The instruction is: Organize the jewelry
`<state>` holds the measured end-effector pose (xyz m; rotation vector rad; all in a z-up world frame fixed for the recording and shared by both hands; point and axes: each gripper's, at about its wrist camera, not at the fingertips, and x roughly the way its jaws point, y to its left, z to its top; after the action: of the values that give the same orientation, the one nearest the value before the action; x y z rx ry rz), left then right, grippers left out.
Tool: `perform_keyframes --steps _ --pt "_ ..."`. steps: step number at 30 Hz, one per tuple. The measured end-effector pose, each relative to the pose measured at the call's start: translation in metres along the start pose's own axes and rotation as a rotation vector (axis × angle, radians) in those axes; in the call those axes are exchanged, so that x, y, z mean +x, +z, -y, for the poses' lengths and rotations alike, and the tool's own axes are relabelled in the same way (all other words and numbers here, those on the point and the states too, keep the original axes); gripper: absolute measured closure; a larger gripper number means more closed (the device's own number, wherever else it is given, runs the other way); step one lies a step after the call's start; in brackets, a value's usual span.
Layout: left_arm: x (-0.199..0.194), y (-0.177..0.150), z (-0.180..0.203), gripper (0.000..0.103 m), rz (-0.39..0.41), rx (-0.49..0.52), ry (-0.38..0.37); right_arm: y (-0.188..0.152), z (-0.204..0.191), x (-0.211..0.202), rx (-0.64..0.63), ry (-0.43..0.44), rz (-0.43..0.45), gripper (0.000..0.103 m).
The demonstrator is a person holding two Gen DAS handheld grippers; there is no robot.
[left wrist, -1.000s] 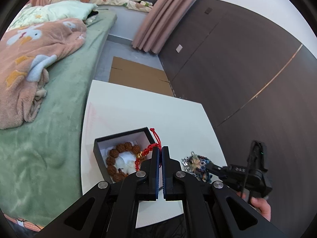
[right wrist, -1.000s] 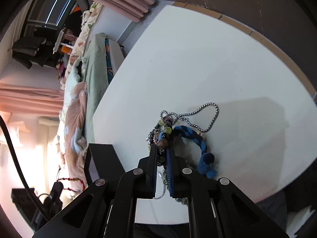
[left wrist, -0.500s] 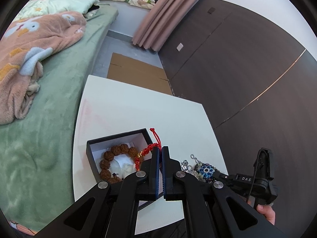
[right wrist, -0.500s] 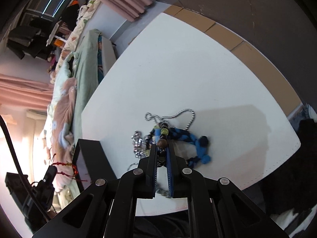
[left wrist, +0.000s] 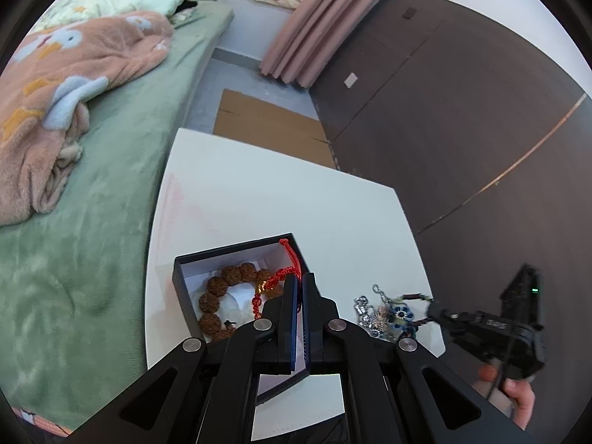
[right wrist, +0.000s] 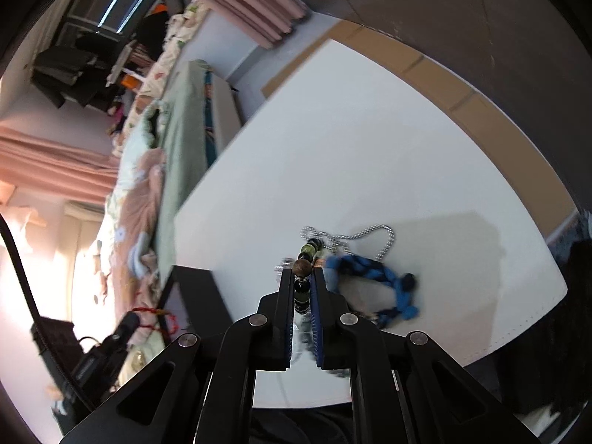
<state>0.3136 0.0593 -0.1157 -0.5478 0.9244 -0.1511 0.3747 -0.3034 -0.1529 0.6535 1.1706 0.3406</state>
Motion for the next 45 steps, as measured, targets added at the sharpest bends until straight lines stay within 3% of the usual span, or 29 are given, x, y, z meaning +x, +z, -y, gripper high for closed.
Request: perform_keyframes --steps 6,7,8,10,11,22,23,25,26,33,45 --pt "0.000 0.001 -0.008 0.098 -0.045 -0.028 -0.019 0.003 -0.038 -0.018 -0.075 0.070 0.022 0.093" --pt "-0.002 0.000 -0.008 0.088 -0.044 -0.025 -0.022 0.002 -0.046 -0.018 -0.089 0.082 0.021 0.093" --pt "-0.006 0.000 -0.010 0.069 -0.038 -0.022 -0.026 0.001 -0.054 -0.018 -0.104 0.095 0.018 0.093" --pt "-0.014 -0.001 -0.012 0.040 -0.017 -0.024 -0.022 -0.002 -0.071 -0.015 -0.133 0.122 0.008 0.093" --pt "-0.020 -0.001 -0.014 0.036 0.005 -0.029 -0.020 -0.004 -0.080 -0.013 -0.150 0.135 0.001 0.093" --pt "-0.067 -0.001 -0.042 0.036 0.103 -0.086 -0.008 -0.032 -0.154 0.033 -0.270 0.265 -0.115 0.091" --pt "-0.069 -0.002 -0.043 0.036 0.106 -0.088 -0.010 -0.034 -0.158 0.039 -0.276 0.274 -0.127 0.087" --pt "-0.074 -0.003 -0.043 0.036 0.113 -0.085 -0.014 -0.037 -0.160 0.050 -0.267 0.256 -0.148 0.049" --pt "-0.076 -0.004 -0.042 0.036 0.116 -0.079 -0.011 -0.037 -0.160 0.052 -0.262 0.246 -0.142 0.044" --pt "-0.070 -0.006 -0.035 0.036 0.100 -0.065 -0.033 -0.038 -0.137 0.036 -0.260 0.209 -0.091 0.043" --pt "-0.038 -0.015 0.021 0.036 0.048 0.055 -0.086 -0.019 -0.055 -0.026 -0.165 0.086 0.023 0.043"
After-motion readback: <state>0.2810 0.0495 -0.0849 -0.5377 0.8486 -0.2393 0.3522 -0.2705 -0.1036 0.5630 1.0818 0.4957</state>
